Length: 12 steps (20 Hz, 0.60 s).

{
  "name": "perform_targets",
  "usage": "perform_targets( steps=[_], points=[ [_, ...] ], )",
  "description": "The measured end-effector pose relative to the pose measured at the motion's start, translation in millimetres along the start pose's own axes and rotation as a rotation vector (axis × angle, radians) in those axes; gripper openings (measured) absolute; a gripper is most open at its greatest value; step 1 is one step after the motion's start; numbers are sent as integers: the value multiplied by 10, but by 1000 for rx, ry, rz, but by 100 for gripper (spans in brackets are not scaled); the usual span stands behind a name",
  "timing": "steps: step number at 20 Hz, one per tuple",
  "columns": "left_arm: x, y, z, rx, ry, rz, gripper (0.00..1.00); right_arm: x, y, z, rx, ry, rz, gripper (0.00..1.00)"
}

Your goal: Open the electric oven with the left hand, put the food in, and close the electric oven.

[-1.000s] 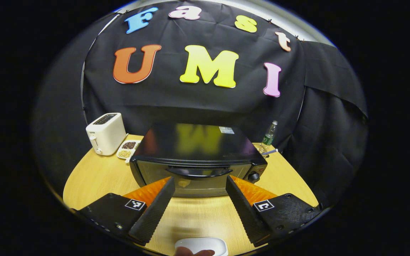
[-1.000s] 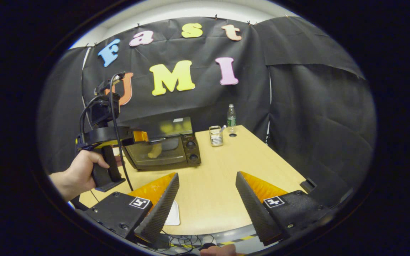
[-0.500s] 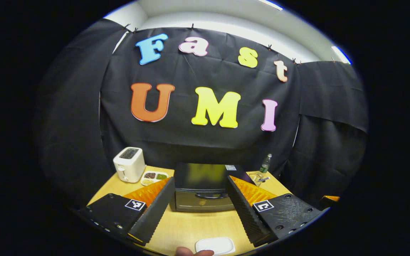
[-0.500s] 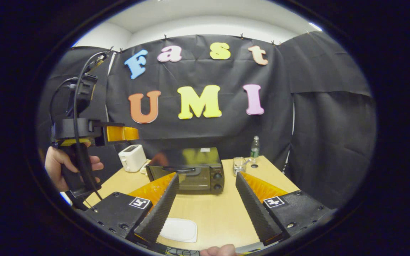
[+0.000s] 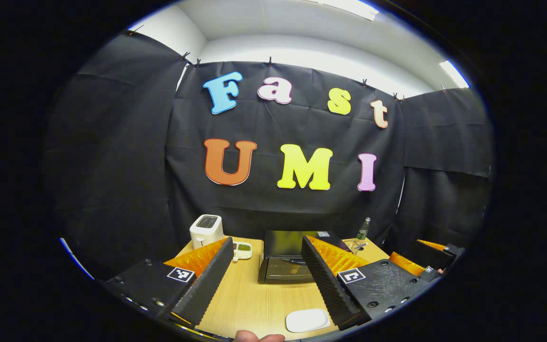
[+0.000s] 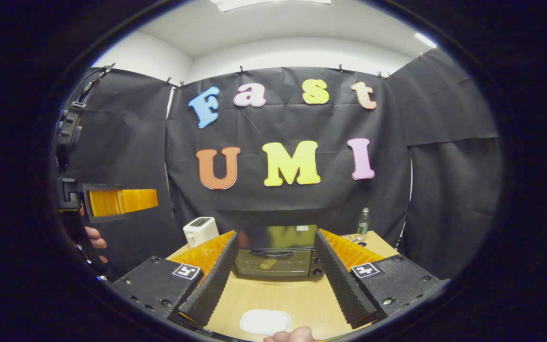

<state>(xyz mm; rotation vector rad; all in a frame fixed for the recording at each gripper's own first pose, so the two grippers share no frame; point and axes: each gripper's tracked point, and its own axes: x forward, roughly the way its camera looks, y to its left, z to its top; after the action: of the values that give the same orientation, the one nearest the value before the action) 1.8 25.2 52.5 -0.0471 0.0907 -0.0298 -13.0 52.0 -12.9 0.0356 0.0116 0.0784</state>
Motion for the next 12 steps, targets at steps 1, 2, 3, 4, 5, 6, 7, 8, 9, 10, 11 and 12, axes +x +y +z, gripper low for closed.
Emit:
perform_targets(
  steps=[1,2,3,4,5,6,7,8,9,10,11,12],
  points=[
    [-83,1,-21,-4,-8,-1,94,-42,66,-15,-5,3,11,98],
    [-170,4,-50,-10,-15,0,94,-88,113,-30,-12,6,22,99],
    [-246,5,-72,-16,-21,0,94,-129,156,-59,-19,11,28,99],
    [-321,5,-99,-23,-24,0,94,-169,191,-85,-21,15,32,99],
    [-388,-1,-135,-28,-25,-4,94,-212,224,-121,-20,23,35,99],
    [-446,10,-150,-19,-32,-4,94,-274,262,-150,-16,29,39,100],
    [-507,26,-158,-10,-38,-5,94,-319,287,-190,-15,34,38,100],
    [-548,37,-185,-6,-40,-7,94,-367,297,-210,-12,37,37,97],
    [-593,35,-212,-8,-40,-12,94,-413,315,-240,-11,38,35,98],
    [-626,39,-234,-10,-40,-12,94,-461,335,-264,-12,43,33,98],
    [-654,59,-236,-12,-40,-12,94,-510,354,-279,-13,46,32,99],
    [-689,78,-227,-14,-44,-10,94,-544,365,-287,-14,46,31,99]
  ],
)
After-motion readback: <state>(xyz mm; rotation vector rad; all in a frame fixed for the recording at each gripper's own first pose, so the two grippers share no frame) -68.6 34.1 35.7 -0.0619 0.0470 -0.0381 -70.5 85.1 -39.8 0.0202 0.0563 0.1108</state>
